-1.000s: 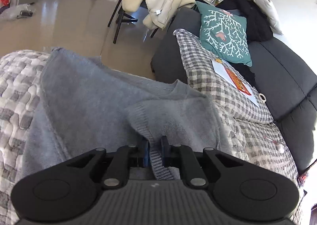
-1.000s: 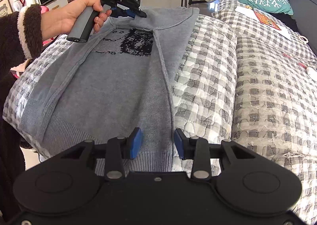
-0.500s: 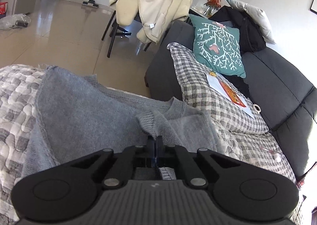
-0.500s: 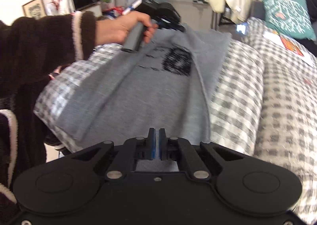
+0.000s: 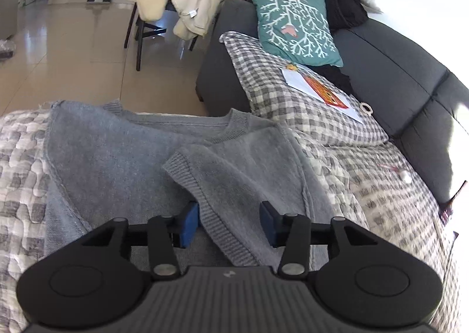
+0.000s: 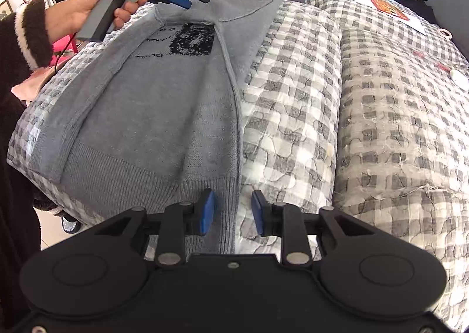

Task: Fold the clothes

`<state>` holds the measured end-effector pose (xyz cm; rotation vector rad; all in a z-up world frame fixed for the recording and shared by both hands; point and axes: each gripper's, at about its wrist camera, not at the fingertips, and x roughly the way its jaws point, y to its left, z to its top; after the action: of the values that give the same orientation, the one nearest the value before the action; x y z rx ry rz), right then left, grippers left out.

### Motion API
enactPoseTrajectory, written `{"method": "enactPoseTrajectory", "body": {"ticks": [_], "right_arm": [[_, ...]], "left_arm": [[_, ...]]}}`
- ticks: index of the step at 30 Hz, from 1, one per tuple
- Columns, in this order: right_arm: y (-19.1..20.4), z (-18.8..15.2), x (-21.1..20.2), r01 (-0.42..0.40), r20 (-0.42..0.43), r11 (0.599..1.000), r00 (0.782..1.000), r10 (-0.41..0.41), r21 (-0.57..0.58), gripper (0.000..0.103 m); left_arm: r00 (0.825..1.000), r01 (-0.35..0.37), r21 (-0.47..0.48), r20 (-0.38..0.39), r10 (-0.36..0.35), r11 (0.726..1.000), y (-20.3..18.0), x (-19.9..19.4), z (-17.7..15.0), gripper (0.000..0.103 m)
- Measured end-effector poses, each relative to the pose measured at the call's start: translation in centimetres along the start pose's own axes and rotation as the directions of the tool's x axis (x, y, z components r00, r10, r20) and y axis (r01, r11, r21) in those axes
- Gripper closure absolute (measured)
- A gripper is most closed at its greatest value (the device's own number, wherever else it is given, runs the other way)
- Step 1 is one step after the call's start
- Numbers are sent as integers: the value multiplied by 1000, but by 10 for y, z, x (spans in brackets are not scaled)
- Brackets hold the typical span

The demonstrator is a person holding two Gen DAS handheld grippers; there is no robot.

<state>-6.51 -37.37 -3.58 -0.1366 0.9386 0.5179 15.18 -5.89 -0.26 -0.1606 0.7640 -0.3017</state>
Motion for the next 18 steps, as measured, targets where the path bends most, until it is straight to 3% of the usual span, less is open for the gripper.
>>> {"method": "enactPoseTrajectory", "body": {"ticks": [5, 8, 12, 16, 18], "right_arm": [[25, 0, -21, -15, 71, 995, 997, 22, -94, 97], [49, 2, -31, -55, 102, 983, 992, 74, -176, 97], [77, 6, -25, -98, 82, 959, 989, 124, -264, 97], [92, 8, -6, -105, 18, 949, 993, 115, -299, 97], [95, 8, -3, -120, 11, 946, 992, 129, -300, 98]], "left_arm": [[1000, -2, 138, 14, 0, 990, -14, -41, -19, 48], [999, 28, 186, -34, -22, 982, -19, -56, -31, 48], [978, 166, 116, -145, -149, 979, -23, -47, -40, 48], [962, 181, -30, -201, -184, 983, -23, -14, -48, 50], [968, 181, -41, -171, -186, 983, -26, -10, -48, 51]]}}
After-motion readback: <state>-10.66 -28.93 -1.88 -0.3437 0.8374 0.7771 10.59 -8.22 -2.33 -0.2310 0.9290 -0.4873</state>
